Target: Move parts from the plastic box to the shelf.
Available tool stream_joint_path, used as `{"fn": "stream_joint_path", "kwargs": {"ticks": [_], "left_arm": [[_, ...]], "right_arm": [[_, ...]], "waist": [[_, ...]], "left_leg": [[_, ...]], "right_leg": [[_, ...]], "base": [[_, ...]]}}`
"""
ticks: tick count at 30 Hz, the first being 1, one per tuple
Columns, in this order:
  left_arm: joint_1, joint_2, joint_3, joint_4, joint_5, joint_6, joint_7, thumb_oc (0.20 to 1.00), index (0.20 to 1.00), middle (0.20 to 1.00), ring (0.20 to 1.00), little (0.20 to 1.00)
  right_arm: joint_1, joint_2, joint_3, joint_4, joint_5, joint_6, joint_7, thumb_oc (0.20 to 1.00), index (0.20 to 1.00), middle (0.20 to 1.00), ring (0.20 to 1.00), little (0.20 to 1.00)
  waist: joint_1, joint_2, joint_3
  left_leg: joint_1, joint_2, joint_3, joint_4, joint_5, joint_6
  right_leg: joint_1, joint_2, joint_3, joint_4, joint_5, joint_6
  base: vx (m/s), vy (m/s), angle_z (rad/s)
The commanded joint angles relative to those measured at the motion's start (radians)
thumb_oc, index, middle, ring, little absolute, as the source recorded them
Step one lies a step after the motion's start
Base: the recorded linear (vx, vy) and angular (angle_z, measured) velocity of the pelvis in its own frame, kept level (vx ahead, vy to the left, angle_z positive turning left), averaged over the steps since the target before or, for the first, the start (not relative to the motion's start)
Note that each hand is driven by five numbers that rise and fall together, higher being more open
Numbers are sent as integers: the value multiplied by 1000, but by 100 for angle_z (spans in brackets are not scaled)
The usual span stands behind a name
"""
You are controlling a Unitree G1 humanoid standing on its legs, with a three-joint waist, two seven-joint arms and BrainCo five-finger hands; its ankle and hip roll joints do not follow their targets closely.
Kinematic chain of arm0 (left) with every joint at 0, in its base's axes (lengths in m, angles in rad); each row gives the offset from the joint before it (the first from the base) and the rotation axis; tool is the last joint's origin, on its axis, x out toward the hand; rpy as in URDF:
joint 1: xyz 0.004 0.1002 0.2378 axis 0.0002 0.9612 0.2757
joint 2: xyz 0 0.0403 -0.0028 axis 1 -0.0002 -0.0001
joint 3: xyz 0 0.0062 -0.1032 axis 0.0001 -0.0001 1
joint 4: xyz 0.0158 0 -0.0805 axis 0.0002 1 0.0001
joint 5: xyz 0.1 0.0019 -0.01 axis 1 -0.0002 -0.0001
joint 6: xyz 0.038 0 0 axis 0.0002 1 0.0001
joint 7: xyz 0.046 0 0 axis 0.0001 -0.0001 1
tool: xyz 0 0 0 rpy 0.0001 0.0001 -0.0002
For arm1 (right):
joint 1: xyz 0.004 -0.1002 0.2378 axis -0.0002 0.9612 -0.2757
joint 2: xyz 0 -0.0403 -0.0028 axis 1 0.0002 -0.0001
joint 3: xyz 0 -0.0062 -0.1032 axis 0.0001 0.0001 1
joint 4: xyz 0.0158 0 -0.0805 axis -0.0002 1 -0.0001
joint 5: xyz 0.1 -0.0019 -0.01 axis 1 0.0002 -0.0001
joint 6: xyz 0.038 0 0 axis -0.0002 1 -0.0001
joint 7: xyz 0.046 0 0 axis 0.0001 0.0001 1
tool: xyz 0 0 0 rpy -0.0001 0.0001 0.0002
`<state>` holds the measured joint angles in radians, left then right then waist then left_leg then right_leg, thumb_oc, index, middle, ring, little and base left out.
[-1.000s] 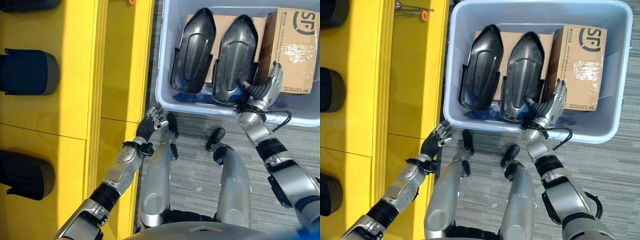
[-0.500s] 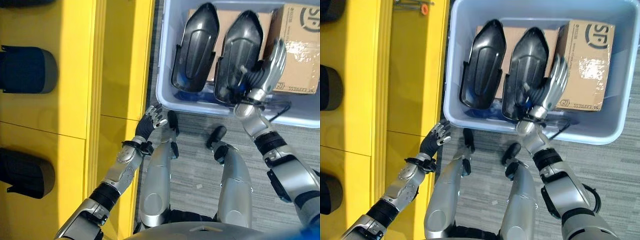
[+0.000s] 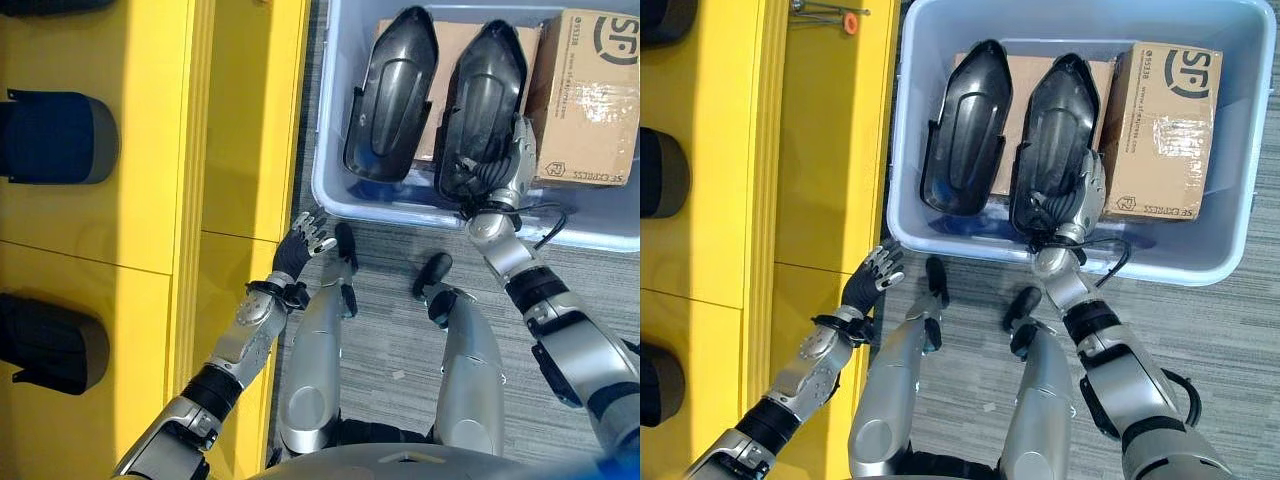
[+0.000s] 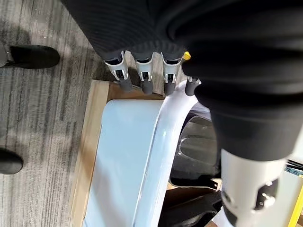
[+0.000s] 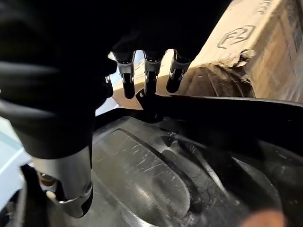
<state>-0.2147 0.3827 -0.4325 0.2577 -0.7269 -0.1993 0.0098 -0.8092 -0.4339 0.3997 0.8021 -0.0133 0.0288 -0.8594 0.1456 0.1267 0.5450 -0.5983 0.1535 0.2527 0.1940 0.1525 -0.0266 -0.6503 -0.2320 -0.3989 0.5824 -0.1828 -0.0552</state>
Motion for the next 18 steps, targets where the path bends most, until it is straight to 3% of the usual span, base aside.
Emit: {"fn": "stream_joint_path", "kwargs": {"ticks": [1, 12, 18], "left_arm": [[10, 6, -52, -61, 21, -19, -12, 1000, 1000, 1000, 1000, 1000], [9, -5, -59, -70, 17, -4, 12, 1000, 1000, 1000, 1000, 1000], [15, -10, -68, -71, 20, -13, 23, 1000, 1000, 1000, 1000, 1000]], "right_arm": [[4, -24, -15, -27, 30, -30, -16, 1000, 1000, 1000, 1000, 1000], [-7, -8, -11, -14, 47, -26, -39, 1000, 1000, 1000, 1000, 1000], [18, -5, -48, -85, 16, -107, -111, 1000, 1000, 1000, 1000, 1000]], "waist": [[26, 22, -25], [24, 27, -25], [10, 26, -25]], "left_leg": [[-13, -18, -39, 23, -88, -52], [-26, -17, -37, 32, -89, -53], [-25, -15, -32, 38, -94, -53]], "right_leg": [[-15, 3, 66, 29, 20, 116], [-30, 4, 73, 41, 16, 112], [-35, 8, 82, 43, 15, 114]], "base": [[0, 0, 0], [1, 0, 0], [4, 8, 0]]}}
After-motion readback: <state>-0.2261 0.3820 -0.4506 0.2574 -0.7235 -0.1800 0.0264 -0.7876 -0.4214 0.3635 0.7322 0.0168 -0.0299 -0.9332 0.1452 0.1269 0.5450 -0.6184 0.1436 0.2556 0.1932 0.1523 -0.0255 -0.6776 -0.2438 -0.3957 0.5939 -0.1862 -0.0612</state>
